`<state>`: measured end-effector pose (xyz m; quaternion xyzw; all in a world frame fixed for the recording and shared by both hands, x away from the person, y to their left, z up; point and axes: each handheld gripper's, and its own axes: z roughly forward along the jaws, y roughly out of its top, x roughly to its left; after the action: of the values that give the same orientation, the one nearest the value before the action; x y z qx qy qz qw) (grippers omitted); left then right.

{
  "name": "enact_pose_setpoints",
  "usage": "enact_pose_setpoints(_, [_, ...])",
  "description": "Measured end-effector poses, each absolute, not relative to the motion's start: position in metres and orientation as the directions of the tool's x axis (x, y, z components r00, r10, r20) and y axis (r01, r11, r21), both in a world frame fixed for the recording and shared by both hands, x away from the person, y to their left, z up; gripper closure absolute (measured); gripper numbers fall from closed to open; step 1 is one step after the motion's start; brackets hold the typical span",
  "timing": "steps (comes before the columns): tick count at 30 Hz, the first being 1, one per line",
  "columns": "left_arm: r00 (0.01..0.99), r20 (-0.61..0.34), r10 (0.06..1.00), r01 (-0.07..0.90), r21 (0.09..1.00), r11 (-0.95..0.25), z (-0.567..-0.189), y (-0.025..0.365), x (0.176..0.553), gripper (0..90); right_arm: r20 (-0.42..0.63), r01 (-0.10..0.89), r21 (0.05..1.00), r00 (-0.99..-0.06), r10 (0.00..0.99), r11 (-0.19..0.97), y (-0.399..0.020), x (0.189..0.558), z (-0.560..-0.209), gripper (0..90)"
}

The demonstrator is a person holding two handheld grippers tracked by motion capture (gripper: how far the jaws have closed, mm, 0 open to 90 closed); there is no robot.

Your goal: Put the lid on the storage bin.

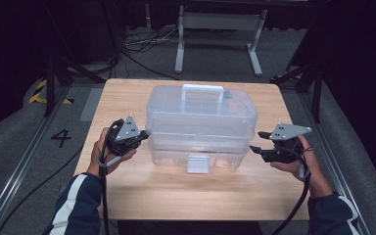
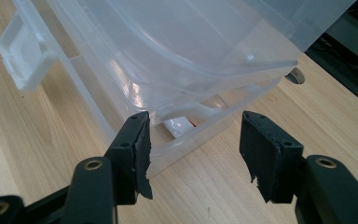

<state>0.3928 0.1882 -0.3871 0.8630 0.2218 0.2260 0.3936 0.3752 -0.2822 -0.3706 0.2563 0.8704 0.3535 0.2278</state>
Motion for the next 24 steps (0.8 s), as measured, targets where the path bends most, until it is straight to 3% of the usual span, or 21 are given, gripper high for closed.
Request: enact_pose_setpoints(24, [0.802, 0.219, 0.556, 0.236, 0.739, -0.632, -0.399, 0.19, 0.389, 90.0, -0.198, 0.294, 0.722, -0.78, 0.594, 0.626, -0.281, 0.373, -0.375, 42.9])
